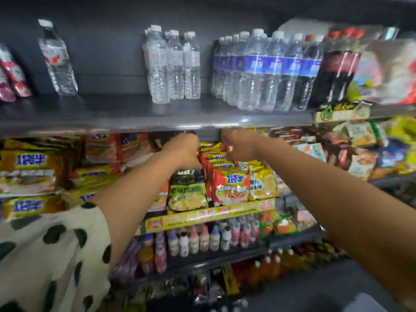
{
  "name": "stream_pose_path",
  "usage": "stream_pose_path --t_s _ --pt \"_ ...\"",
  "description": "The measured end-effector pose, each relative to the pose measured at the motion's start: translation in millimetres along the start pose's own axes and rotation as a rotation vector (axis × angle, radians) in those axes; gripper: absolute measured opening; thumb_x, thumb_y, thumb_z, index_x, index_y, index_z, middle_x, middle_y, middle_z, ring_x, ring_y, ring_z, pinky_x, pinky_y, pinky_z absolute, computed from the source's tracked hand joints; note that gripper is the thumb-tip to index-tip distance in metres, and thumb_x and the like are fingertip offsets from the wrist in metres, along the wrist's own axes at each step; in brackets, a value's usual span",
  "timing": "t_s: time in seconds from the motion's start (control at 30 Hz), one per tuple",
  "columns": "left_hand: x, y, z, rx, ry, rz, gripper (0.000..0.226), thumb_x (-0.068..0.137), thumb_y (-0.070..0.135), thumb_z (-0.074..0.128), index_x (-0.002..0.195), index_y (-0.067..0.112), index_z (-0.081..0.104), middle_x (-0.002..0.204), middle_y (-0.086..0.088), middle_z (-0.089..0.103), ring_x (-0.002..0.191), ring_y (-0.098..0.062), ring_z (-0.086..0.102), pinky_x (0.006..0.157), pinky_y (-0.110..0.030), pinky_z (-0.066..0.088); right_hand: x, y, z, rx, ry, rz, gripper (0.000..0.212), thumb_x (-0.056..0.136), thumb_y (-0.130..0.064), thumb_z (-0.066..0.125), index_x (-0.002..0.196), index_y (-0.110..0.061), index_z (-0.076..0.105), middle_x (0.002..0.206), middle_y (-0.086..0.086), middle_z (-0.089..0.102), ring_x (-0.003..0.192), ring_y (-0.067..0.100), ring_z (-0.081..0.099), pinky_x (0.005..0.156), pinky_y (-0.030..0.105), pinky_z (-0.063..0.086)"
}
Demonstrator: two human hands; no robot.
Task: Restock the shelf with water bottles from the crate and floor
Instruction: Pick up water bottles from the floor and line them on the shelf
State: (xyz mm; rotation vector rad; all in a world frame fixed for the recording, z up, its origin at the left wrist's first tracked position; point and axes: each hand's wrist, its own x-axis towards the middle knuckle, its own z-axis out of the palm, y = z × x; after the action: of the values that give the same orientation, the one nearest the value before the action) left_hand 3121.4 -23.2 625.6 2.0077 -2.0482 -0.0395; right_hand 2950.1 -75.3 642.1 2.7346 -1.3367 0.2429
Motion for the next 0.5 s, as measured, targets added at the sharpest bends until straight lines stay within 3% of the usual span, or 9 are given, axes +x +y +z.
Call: stream_pose_path --t_s 0.13,0.27,0.4,0.5 --pt "-24.5 23.7 66.1 0.009 -0.147 0.040 0.042 0.067 0.033 0.082 0.099 0.013 0.062 0.107 -0.010 0.066 0.099 -0.031 0.062 0.084 -0.040 0.053 -61.5 18.7 70.2 0.042 -0.147 0.097 0.061 0.082 -0.029 0.068 0.132 -0.007 0.041 0.132 0.012 0.049 0.120 0.030 0.050 0.095 0.036 0.043" --pt "-31.0 39.1 142.1 -0.009 -0.290 0.055 0.051 0.071 0.030 0.079 0.113 0.009 0.059 0.111 -0.011 0.063 0.099 -0.031 0.061 0.083 -0.042 0.053 -98.1 41.8 142.1 0.112 -0.287 0.152 0.060 0.083 -0.028 0.068 0.131 -0.007 0.039 0.130 0.015 0.046 0.118 0.033 0.048 0.090 0.038 0.043" --pt "-31.7 45.2 237.9 -0.087 -0.499 0.051 0.042 0.079 0.021 0.074 0.112 0.006 0.052 0.109 -0.016 0.060 0.089 -0.032 0.062 0.068 -0.037 0.050 -119.4 71.3 233.3 0.125 -0.357 0.199 0.063 0.083 -0.033 0.066 0.133 -0.007 0.037 0.128 0.016 0.048 0.115 0.035 0.049 0.088 0.040 0.045" --pt "-29.9 47.7 317.7 -0.077 -0.581 0.050 0.048 0.079 0.023 0.074 0.118 0.006 0.052 0.113 -0.016 0.057 0.097 -0.032 0.059 0.081 -0.043 0.052 -130.0 93.6 310.0 0.177 -0.427 0.235 0.058 0.081 -0.027 0.065 0.129 -0.007 0.039 0.123 0.015 0.049 0.112 0.036 0.050 0.082 0.040 0.046"
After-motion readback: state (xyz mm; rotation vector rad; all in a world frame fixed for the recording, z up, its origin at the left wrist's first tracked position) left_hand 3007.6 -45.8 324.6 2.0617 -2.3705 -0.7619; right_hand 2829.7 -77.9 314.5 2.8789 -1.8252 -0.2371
